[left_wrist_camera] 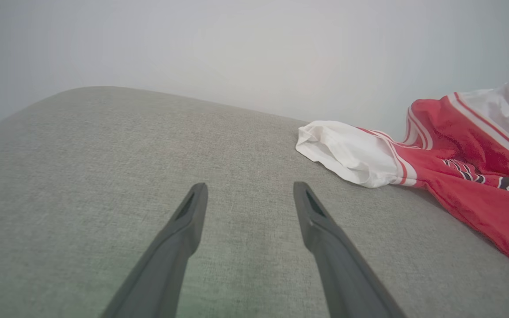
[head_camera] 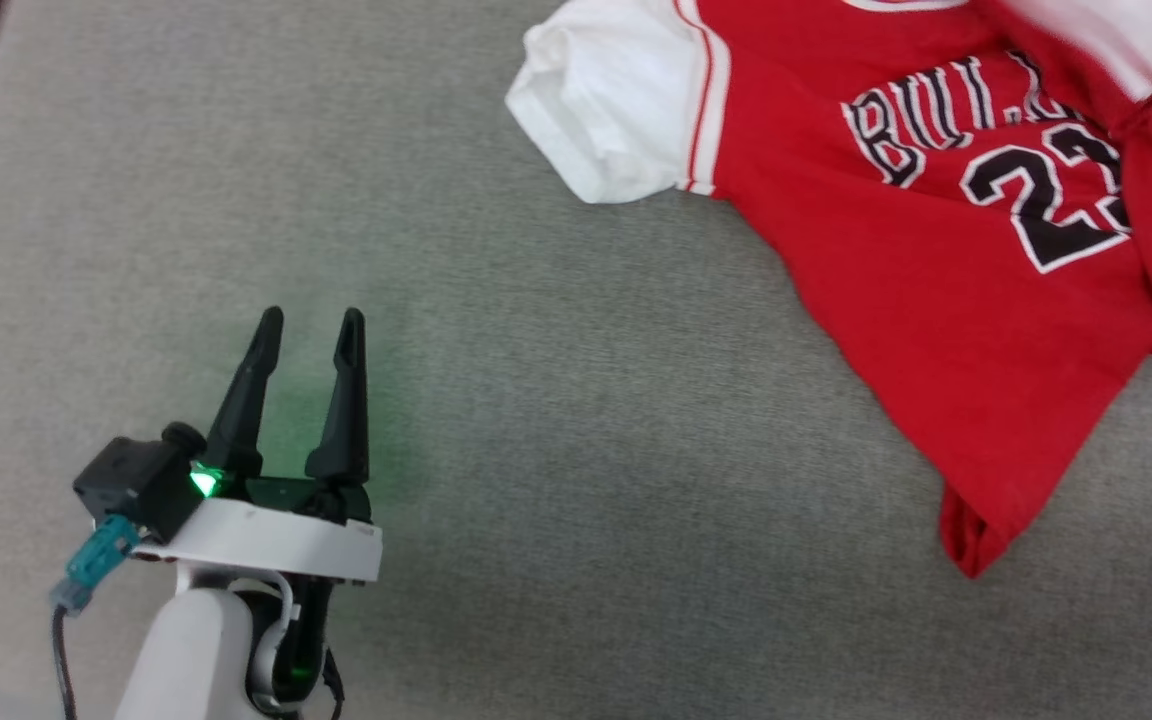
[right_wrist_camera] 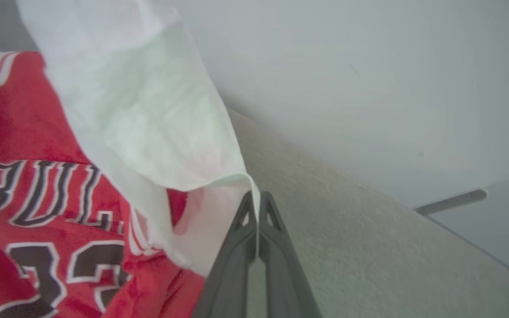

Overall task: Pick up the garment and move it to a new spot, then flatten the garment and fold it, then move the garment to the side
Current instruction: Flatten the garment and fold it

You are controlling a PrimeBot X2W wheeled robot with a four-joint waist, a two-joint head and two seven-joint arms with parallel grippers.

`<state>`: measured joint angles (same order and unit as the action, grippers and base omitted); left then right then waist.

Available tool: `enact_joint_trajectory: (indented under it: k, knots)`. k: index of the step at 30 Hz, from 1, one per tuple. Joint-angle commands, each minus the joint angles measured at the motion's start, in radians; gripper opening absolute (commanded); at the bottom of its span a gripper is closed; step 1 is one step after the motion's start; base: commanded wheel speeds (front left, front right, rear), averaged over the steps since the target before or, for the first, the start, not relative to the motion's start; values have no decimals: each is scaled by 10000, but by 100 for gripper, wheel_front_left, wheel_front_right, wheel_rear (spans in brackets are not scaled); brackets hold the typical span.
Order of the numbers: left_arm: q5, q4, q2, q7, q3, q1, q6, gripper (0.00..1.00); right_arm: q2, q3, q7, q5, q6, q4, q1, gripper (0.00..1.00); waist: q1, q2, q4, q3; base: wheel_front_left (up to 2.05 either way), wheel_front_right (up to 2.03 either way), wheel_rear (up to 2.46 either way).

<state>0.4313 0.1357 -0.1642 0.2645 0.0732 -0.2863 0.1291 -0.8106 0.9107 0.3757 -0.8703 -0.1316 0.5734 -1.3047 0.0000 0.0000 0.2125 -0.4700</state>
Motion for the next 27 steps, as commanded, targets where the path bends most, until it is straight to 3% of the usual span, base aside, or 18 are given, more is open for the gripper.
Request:
enact_joint_trajectory:
  k: [1, 4, 11, 16, 22, 23, 24, 25, 27]
  knots:
    - [69, -72, -99, -7, 15, -4, 24, 100, -6, -629, -272, -220, 18, 450, 436, 0, 0, 0, -320, -152, 0, 0, 0]
    - [87, -125, -215, -7, 39, -84, 24, 100, 82, -1679, -729, -264, 18, 1498, 1013, 0, 0, 0, -490, -288, 0, 0, 0]
    - [149, -202, -514, -5, 77, -229, 25, 100, 963, -3592, -1815, -35, 18, 3812, 1726, 0, 0, 0, -753, -576, 0, 0, 0]
    - [178, -238, -688, -5, -46, -223, 25, 100, 1613, -4148, -2438, 310, 18, 4453, 2028, 0, 0, 0, -916, -551, 0, 0, 0]
    - [65, -272, -858, -5, -150, -100, 25, 100, 1944, -4286, -2977, 849, 18, 4593, 2341, 0, 0, 0, -1203, -304, 0, 0, 0]
    - [42, -307, -897, -5, -158, -91, 25, 100, 1962, -4362, -3221, 974, 18, 4589, 2344, 33, 0, 0, -1267, -239, 0, 0, 0]
    - [5, -321, -943, -5, -163, -73, 25, 100, 1999, -4423, -3460, 1112, 18, 4613, 2359, 91, 0, 0, -1333, -156, 0, 0, 0]
    - [-29, -337, -1001, -5, -158, -48, 25, 100, 2066, -4503, -3675, 1239, 18, 4660, 2394, 100, 0, 0, -1396, -63, 0, 0, 0]
    - [-73, -382, -1120, -5, -135, -8, 25, 100, 2140, -4656, -4124, 1455, 18, 4741, 2520, 100, 0, 0, -1538, 150, 0, 0, 0]
